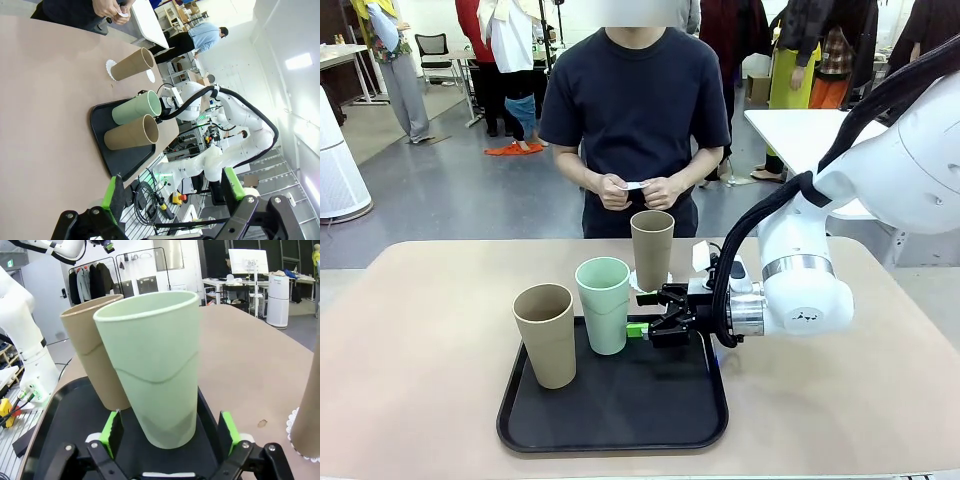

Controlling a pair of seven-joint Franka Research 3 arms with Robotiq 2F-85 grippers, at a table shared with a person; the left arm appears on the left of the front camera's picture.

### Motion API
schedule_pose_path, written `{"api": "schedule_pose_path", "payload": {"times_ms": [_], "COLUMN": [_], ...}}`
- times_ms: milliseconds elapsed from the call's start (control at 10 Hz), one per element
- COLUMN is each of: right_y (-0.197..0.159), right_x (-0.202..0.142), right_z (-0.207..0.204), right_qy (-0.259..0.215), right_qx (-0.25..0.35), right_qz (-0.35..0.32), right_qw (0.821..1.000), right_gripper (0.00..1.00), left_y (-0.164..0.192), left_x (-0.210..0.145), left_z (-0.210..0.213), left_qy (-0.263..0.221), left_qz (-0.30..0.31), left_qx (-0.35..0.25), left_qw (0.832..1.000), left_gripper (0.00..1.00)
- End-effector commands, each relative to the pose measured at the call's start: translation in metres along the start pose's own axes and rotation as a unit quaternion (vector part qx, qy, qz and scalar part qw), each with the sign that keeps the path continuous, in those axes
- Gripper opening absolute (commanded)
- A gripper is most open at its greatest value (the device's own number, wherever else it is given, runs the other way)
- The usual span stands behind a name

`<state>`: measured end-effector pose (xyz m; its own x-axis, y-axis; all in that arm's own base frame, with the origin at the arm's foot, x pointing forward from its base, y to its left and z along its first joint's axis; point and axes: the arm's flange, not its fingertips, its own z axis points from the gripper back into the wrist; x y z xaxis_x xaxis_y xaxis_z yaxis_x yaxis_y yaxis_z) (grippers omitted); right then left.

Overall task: Place coasters on the table and set cups on them.
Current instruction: Take one Reusable plastic cup from the Flat Tray and place it on a coaster set by the human.

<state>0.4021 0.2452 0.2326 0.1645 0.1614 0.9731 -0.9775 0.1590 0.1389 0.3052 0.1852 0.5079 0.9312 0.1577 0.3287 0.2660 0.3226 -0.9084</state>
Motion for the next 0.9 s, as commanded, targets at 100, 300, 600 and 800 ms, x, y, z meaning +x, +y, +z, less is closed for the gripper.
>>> {"api": "schedule_pose_path", "payload": {"times_ms": [100,300,600,800], "right_y": [0.0,0.0,0.0,-0.006], "right_x": [-0.002,-0.002,0.001,0.002], "right_z": [0.001,0.001,-0.006,-0.01], "right_qy": [-0.004,-0.004,0.007,-0.003], "right_qx": [0.003,0.003,0.011,-0.007], "right_qz": [-0.002,-0.002,0.004,0.009], "right_qw": [1.0,1.0,1.0,1.0], "right_gripper": [1.0,1.0,1.0,1.0], "left_y": [-0.002,-0.002,-0.002,-0.002], "left_x": [0.0,0.0,0.0,0.0], "left_z": [0.002,0.002,0.002,0.002], "left_qy": [-0.004,-0.004,-0.004,-0.004], "left_qz": [-0.002,-0.002,-0.002,-0.002], "left_qx": [-0.007,-0.007,-0.007,-0.007], "left_qw": [1.0,1.0,1.0,1.0], "left_gripper": [1.0,1.0,1.0,1.0]}}
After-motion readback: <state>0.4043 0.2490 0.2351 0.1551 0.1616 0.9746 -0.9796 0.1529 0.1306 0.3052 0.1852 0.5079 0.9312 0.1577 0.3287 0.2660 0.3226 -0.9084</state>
